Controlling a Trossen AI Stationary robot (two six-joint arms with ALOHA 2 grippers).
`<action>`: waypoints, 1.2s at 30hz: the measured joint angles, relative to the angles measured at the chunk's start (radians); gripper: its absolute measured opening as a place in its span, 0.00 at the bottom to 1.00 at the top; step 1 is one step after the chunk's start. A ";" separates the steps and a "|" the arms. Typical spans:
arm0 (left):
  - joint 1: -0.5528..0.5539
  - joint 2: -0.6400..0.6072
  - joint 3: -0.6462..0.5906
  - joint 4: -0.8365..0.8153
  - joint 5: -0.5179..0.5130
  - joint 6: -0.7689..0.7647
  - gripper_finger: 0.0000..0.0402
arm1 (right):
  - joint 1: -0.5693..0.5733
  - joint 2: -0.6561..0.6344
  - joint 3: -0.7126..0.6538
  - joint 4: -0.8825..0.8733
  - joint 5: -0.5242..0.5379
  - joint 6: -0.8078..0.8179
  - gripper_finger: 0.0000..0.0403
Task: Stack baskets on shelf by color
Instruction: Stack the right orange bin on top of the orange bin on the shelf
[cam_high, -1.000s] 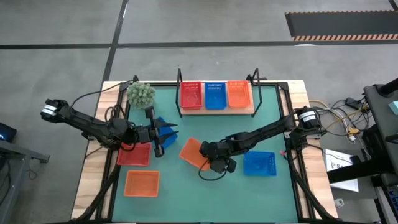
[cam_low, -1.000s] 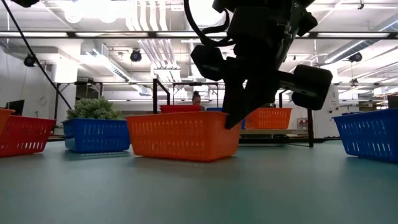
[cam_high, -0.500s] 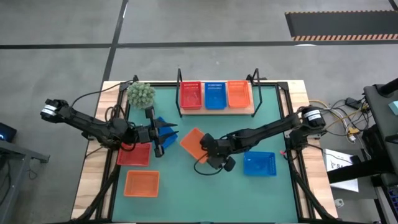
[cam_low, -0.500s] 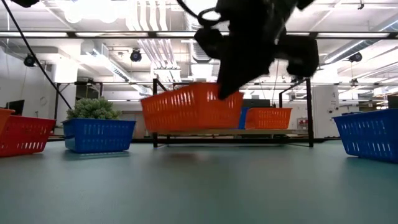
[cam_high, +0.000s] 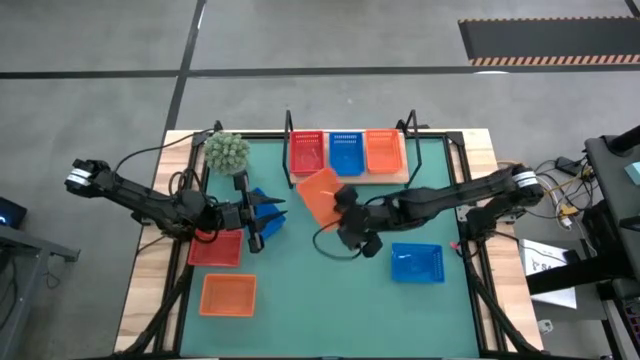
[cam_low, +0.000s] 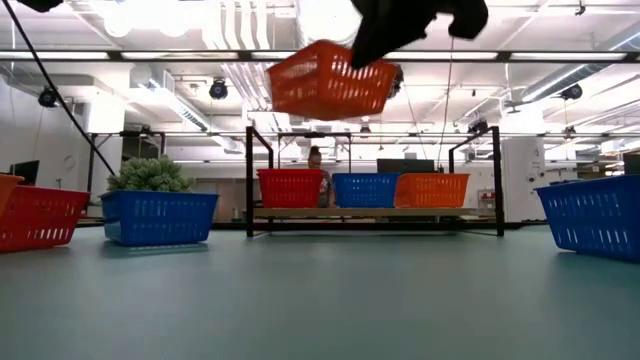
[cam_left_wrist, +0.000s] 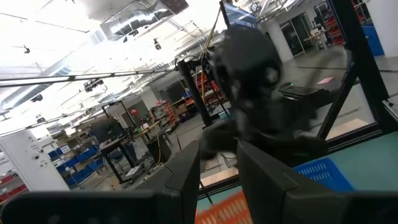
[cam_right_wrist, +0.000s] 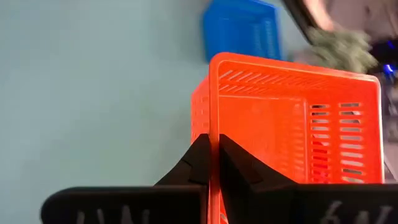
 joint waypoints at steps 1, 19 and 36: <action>0.000 0.000 0.000 0.000 0.000 0.000 0.22 | -0.013 -0.021 -0.007 -0.005 0.001 0.020 0.02; 0.000 0.000 0.000 0.000 0.000 0.000 0.22 | -0.467 -0.279 -0.158 -0.148 -0.120 0.118 0.02; 0.000 0.000 0.000 0.000 0.000 0.003 0.22 | -0.670 -0.257 -0.341 -0.041 -0.193 -0.001 0.02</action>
